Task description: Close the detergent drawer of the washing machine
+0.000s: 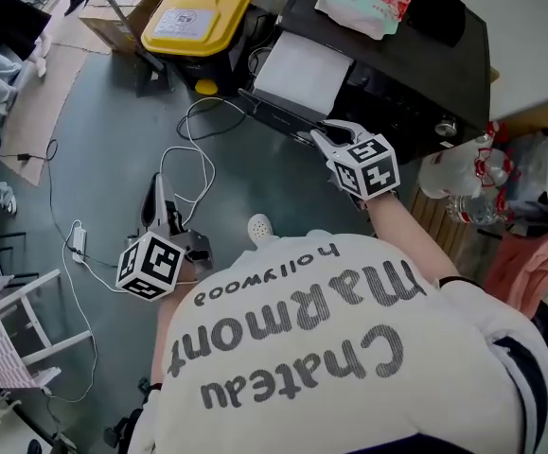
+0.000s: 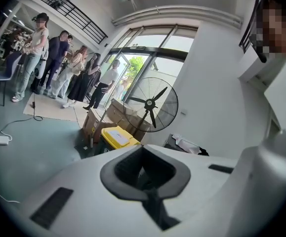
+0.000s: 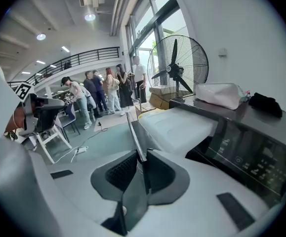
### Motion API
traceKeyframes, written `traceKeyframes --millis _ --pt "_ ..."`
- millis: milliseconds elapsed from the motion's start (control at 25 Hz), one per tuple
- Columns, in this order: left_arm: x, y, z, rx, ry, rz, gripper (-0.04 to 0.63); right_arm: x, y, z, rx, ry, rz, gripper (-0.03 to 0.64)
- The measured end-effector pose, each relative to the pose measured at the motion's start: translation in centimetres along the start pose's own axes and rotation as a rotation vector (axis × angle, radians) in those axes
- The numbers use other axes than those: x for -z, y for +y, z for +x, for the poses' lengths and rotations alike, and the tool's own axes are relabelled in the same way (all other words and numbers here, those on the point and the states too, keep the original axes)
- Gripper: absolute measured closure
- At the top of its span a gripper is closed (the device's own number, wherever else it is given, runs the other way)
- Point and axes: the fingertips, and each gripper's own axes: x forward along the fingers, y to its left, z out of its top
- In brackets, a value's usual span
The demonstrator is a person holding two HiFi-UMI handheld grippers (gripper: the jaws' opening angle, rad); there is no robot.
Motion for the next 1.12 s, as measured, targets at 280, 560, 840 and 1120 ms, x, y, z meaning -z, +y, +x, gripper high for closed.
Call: traceKeyframes --millis 280,560,840,1120 --pt "-0.6 0.0 1.9 0.023 0.020 0.009 0.588 0.0 -1.2 0.4 0.025 0.001 0.023 0.535" --pt "-1.4 -0.1 3.9 0.050 0.034 0.019 0.588 -0.5 -3.6 0.9 0.081 -0.001 0.058 0.526" --pt "-2.4 0.4 5.9 0.087 0.050 0.028 0.588 -0.5 -4.6 1.2 0.123 -0.004 0.088 0.520" --pt "-3.2 0.7 8.2 0.151 0.074 0.039 0.588 -0.4 -5.2 1.3 0.175 -0.011 0.110 0.514"
